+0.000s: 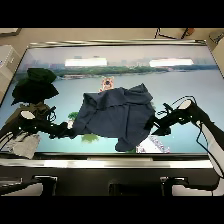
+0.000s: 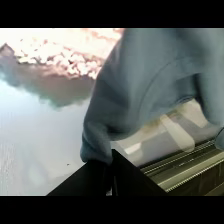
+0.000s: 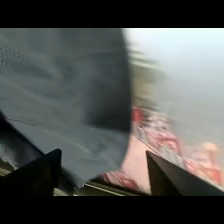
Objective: Fold the clothes and pants, and hang the long-sleeved shirts on hangers.
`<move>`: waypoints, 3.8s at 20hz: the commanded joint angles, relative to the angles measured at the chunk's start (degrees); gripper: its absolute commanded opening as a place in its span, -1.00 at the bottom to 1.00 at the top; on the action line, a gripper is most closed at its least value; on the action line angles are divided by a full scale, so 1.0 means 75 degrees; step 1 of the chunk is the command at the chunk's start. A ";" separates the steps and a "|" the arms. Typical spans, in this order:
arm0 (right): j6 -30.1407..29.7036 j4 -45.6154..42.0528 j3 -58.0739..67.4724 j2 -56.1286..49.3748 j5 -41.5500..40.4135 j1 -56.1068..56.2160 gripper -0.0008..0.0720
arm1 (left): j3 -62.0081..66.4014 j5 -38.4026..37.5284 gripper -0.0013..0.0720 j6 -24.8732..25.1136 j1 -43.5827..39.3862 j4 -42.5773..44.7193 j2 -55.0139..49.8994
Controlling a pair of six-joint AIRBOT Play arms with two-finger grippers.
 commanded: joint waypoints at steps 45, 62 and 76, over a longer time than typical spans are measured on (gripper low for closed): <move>0.0994 0.1550 0.5633 -0.2492 -0.0705 -0.0495 -0.79 | 0.2847 0.2873 -0.86 -0.0274 -0.0300 -0.1003 -0.1358; 0.0163 -0.1603 0.2789 0.0038 0.2888 -0.2911 0.67 | 0.0259 -0.1874 0.29 0.0868 0.2194 0.1064 -0.0740; 0.0163 -0.1556 0.2655 0.0038 0.2984 -0.2911 0.67 | -0.0248 -0.1201 -0.32 0.0970 0.1186 0.0510 -0.0766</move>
